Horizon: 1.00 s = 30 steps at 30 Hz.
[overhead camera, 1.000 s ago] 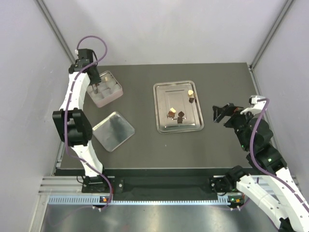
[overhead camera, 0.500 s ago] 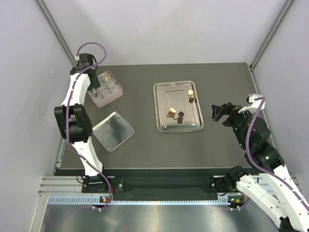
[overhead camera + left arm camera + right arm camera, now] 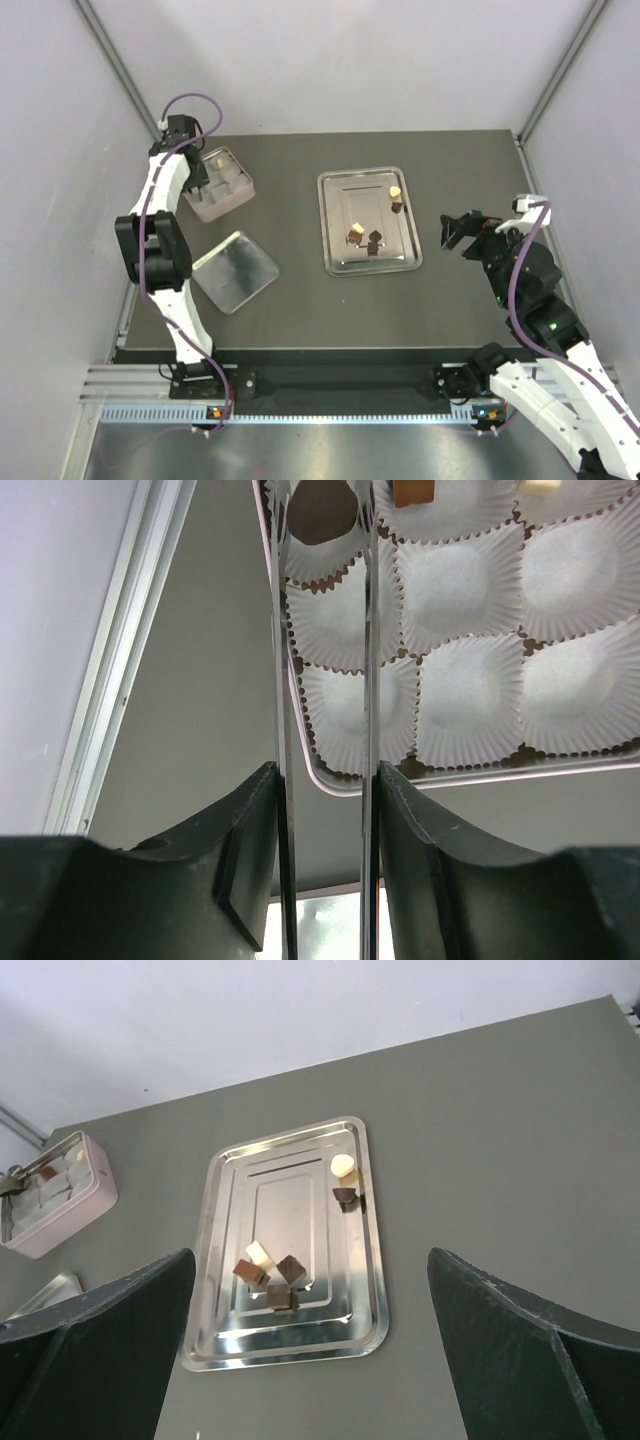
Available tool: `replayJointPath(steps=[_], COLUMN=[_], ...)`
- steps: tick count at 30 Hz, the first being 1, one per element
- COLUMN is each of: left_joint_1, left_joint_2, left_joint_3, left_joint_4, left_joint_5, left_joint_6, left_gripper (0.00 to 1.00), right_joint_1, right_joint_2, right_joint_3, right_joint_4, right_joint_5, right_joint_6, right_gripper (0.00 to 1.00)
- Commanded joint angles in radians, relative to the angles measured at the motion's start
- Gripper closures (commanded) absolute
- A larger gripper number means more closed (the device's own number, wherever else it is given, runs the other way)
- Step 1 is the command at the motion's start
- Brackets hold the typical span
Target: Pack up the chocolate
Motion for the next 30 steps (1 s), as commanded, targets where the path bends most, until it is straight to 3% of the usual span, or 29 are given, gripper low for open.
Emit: replayJointPath(steps=[1, 9, 18, 23, 30], left_joint_1=[0.006, 0.008, -0.039, -0.176, -0.534], left_joint_2=[0.003, 0.008, -0.135, -0.296, -0.36], left_joint_3=[0.005, 0.044, 0.031, -0.131, -0.173], left_joint_4=[0.04, 0.019, 0.003, 0.068, 0.098], left_joint_5=[-0.027, -0.045, 0.054, 0.14, 0.165], left_joint_6=[0.009, 0.022, 0.014, 0.008, 0.003], left_gripper=[0.53, 0.49, 0.5, 0.5, 0.51], right_joint_1=[-0.002, -0.002, -0.002, -0.003, 0.0], right_joint_2=[-0.016, -0.039, -0.059, -0.062, -0.085], right_joint_3=[0.014, 0.03, 0.062, 0.068, 0.07], right_joint_4=[0.027, -0.005, -0.042, -0.056, -0.099], right_joint_5=[0.028, 0.033, 0.002, -0.019, -0.019], right_joint_6=[-0.024, -0.018, 0.015, 0.041, 0.052], right_gripper=[0.0, 0.0, 0.0, 0.0, 0.0])
